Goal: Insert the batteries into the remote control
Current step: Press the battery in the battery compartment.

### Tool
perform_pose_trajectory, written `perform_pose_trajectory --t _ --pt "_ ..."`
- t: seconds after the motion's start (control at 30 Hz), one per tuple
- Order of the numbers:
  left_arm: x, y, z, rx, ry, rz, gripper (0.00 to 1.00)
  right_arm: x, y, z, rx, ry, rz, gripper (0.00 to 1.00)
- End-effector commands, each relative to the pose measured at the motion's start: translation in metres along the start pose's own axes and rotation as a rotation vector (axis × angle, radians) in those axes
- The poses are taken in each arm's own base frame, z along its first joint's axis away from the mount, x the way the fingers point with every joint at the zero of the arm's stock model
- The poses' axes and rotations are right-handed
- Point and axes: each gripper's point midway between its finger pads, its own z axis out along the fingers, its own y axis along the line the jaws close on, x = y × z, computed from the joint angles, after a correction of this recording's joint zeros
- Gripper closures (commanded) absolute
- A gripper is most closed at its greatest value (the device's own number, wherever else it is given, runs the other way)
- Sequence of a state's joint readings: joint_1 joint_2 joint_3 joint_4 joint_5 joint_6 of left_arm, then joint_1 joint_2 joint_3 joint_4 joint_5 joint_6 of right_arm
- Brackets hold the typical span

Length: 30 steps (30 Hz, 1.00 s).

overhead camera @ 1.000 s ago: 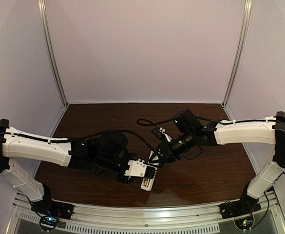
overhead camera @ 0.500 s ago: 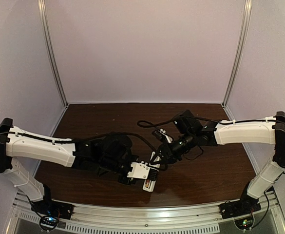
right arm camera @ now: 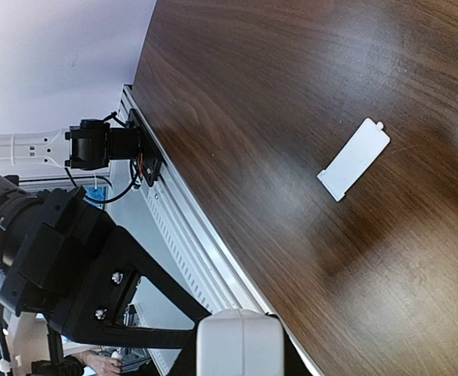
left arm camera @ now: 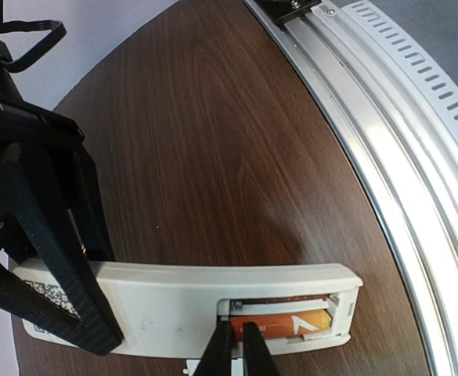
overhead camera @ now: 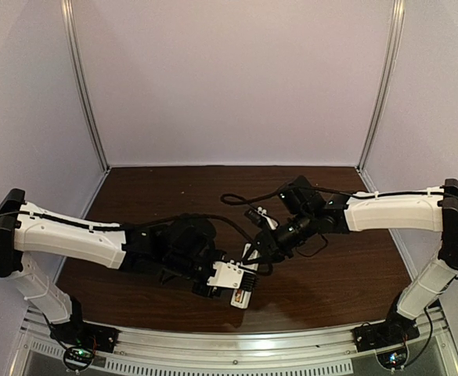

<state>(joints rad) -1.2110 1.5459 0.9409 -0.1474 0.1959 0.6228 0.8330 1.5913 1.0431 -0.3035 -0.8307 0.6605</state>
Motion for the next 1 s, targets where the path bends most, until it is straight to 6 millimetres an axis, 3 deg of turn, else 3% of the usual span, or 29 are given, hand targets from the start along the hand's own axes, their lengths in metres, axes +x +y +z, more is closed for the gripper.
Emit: perform_pose_trajectory --t 0.0,0.27,0.57,0.77,0.97 --pt "0.037 -0.047 0.012 0.166 0.131 -0.019 0.94 -0.032 0.062 -0.034 -0.15 -0.12 -0.139 1.0" --pt "0.05 -0.047 0.018 0.157 0.187 -0.018 0.93 -0.032 0.064 -0.038 -0.154 -0.126 -0.141 1.0" --pt "0.05 -0.014 0.014 -0.001 0.235 -0.028 0.85 -0.025 0.042 -0.029 -0.127 -0.121 -0.086 1.0" --pt "0.021 0.032 -0.01 -0.209 0.16 -0.07 0.85 -0.023 0.022 -0.026 -0.091 -0.127 -0.051 1.0" --pt "-0.015 0.069 -0.044 -0.344 0.015 -0.139 0.76 -0.021 0.005 -0.023 -0.059 -0.129 -0.032 1.0"
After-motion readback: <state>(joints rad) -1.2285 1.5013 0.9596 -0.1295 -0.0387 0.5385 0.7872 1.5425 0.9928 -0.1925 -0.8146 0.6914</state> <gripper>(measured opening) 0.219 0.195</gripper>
